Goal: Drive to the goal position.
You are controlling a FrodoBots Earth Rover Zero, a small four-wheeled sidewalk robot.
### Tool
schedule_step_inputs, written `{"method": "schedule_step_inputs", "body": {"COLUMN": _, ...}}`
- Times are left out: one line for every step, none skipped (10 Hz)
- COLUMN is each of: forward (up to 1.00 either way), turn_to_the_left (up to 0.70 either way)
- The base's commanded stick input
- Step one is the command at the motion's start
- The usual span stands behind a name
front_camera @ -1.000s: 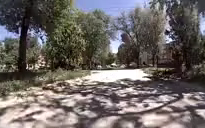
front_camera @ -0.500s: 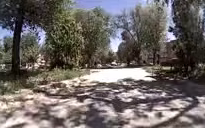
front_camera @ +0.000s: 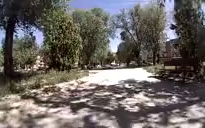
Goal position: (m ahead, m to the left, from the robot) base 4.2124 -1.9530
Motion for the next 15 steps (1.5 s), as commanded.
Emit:
{"method": "schedule_step_inputs", "body": {"forward": 0.70, "turn_to_the_left": -0.31}}
{"method": "schedule_step_inputs", "body": {"forward": 0.70, "turn_to_the_left": -0.24}}
{"method": "schedule_step_inputs", "body": {"forward": 0.70, "turn_to_the_left": -0.01}}
{"method": "schedule_step_inputs", "body": {"forward": 0.70, "turn_to_the_left": 0.01}}
{"method": "schedule_step_inputs", "body": {"forward": 0.70, "turn_to_the_left": 0.01}}
{"method": "schedule_step_inputs", "body": {"forward": 0.70, "turn_to_the_left": 0.01}}
{"method": "schedule_step_inputs", "body": {"forward": 0.70, "turn_to_the_left": 0.01}}
{"method": "schedule_step_inputs", "body": {"forward": 0.70, "turn_to_the_left": 0.01}}
{"method": "schedule_step_inputs", "body": {"forward": 0.70, "turn_to_the_left": 0.01}}
{"method": "schedule_step_inputs", "body": {"forward": 0.70, "turn_to_the_left": 0.01}}
{"method": "schedule_step_inputs", "body": {"forward": 0.70, "turn_to_the_left": 0.01}}
{"method": "schedule_step_inputs", "body": {"forward": 0.70, "turn_to_the_left": 0.01}}
{"method": "schedule_step_inputs", "body": {"forward": 0.70, "turn_to_the_left": 0.01}}
{"method": "schedule_step_inputs", "body": {"forward": 0.70, "turn_to_the_left": 0.01}}
{"method": "schedule_step_inputs", "body": {"forward": 0.70, "turn_to_the_left": 0.01}}
